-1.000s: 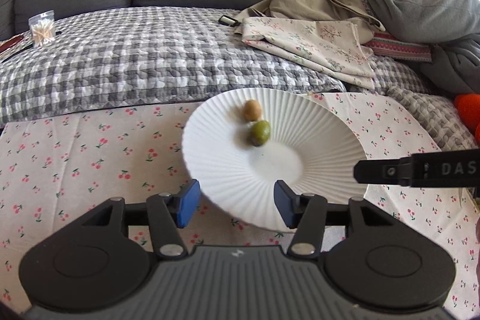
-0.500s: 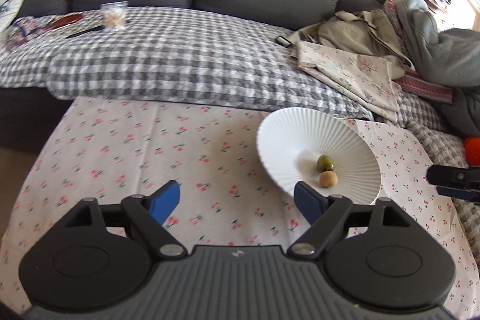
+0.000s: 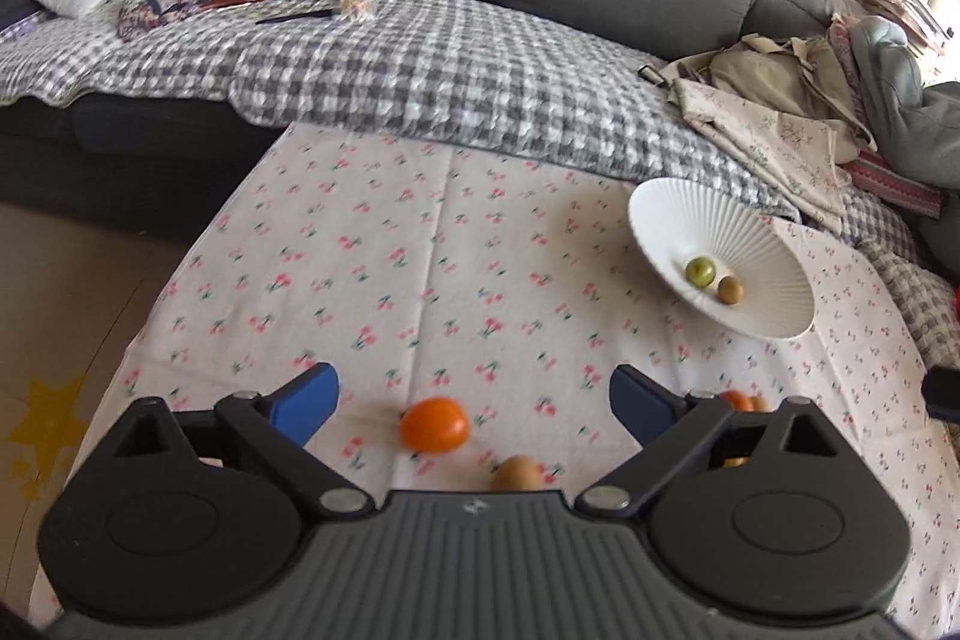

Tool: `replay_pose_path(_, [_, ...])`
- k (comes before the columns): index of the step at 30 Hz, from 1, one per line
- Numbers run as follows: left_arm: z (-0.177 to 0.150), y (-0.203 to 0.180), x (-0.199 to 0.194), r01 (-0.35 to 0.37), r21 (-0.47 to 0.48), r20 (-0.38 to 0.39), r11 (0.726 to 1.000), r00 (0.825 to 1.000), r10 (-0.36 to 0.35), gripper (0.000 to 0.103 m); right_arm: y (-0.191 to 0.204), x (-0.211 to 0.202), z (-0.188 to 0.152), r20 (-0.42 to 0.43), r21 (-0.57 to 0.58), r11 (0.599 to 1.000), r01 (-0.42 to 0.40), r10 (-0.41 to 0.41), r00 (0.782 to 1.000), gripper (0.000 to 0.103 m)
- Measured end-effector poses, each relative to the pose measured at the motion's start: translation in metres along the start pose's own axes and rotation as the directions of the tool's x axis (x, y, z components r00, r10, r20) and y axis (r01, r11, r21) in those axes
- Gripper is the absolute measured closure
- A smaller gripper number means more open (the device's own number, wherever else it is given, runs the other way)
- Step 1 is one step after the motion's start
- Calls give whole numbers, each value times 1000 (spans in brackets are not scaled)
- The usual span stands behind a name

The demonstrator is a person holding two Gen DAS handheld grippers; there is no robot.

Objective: Organize fruits
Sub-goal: 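Withdraw both grippers from the bowl back toward the remaining fruits, then close the left gripper on the orange cherry tomato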

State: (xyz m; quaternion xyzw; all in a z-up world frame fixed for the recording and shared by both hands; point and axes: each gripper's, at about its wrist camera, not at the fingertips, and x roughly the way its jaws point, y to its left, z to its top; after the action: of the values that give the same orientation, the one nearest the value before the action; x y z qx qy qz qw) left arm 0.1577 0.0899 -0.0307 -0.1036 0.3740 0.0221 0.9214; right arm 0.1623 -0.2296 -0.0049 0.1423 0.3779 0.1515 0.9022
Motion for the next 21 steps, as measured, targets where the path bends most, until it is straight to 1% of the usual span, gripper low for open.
replay_pose_path(3, [-5,8,-2,-9,9,-1,1000,1000,9,6,9,4,-19,-43,-34,999,-17,16,999,21])
replay_pose_path(5, [-7,12,-2,-33,25,2,999,999,33,7,16,7,-30,-62,-69,998,-12,8,998,21])
replay_pose_path(7, [-8,14,-2,-45,31,1,998,999,45,7,21,11,-37,-85,-91,996,-24,16,996,21])
replay_pose_path(10, [-12,11,2,-23,70,-12,997,1000,24,7,23,18,-44,-101,-109,994,-31,20,995,21])
replay_pose_path(12, [-15,5,7,-25,115,-29,993,999,29,9,21,26,-46,-121,-101,995,-20,7,993,21])
replay_pose_path(14, [-19,1,12,-33,150,-43,988,998,40,9,20,29,-48,-138,-84,996,-33,22,990,21])
replay_pose_path(16, [-21,2,17,-49,157,-54,986,997,58,9,22,31,-50,-141,-86,995,-45,32,990,21])
replay_pose_path(21, [-22,10,31,-84,158,-81,984,992,98,17,28,41,-60,-151,-129,991,-23,4,989,21])
